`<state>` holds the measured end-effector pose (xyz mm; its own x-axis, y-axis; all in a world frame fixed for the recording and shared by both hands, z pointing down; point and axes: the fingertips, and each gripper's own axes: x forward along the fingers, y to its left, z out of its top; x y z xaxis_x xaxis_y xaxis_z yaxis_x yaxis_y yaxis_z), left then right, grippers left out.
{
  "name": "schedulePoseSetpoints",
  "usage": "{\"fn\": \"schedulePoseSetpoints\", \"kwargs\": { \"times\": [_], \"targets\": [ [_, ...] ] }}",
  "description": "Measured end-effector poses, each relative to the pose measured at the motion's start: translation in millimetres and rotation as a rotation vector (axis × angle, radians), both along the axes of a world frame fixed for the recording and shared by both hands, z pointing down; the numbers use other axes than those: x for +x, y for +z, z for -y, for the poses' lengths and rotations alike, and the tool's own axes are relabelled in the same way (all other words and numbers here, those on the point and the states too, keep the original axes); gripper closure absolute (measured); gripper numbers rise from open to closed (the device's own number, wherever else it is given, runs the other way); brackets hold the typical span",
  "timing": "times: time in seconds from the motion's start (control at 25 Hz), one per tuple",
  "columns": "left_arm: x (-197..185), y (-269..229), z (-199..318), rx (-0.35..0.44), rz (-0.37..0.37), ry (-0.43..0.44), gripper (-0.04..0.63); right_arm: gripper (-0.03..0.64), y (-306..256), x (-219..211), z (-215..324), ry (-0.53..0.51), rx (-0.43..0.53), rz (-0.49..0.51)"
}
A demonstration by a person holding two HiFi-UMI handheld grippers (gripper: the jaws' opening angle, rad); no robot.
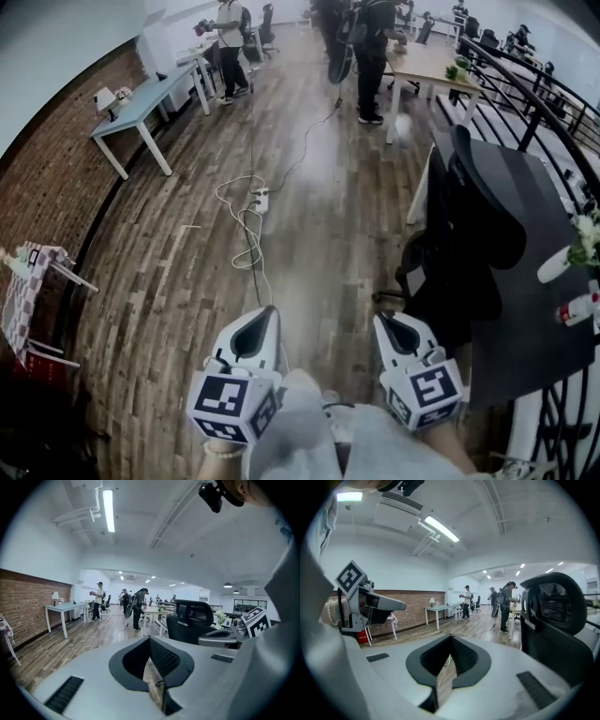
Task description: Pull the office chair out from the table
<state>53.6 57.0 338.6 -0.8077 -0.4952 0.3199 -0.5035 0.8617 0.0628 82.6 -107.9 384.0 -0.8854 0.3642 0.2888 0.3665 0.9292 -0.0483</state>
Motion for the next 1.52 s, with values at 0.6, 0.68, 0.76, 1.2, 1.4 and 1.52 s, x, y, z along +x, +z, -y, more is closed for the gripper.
{"fn": "schedulePoseSetpoints", "kwargs": {
  "times": [0.6,0.68,0.76,1.2,1.4,1.52],
  "targets": [
    [-73,4,119,0.045,0.006,0.335,0.588,0.613,-2,-13,100,0.338,0.037,0.004],
    [-90,0,138,0.054,0.011,0.390,0.588,0.613,-5,-21,115,0.398,0.048,0.006],
    [-105,-4,154,0.052,0.014,0.454,0.588,0.613,-9,-28,128,0.462,0.059,0.001],
    [-195,-15,212,0.016,0.050,0.757,0.588,0.612,-26,-70,165,0.752,0.100,-0.007],
    [-220,-16,249,-0.043,0.176,0.865,0.588,0.612,-31,-70,186,0.869,0.147,0.007],
    [-231,-13,272,-0.094,0.266,0.937,0.586,0.612,-33,-62,198,0.943,0.217,-0.015]
  ]
}}
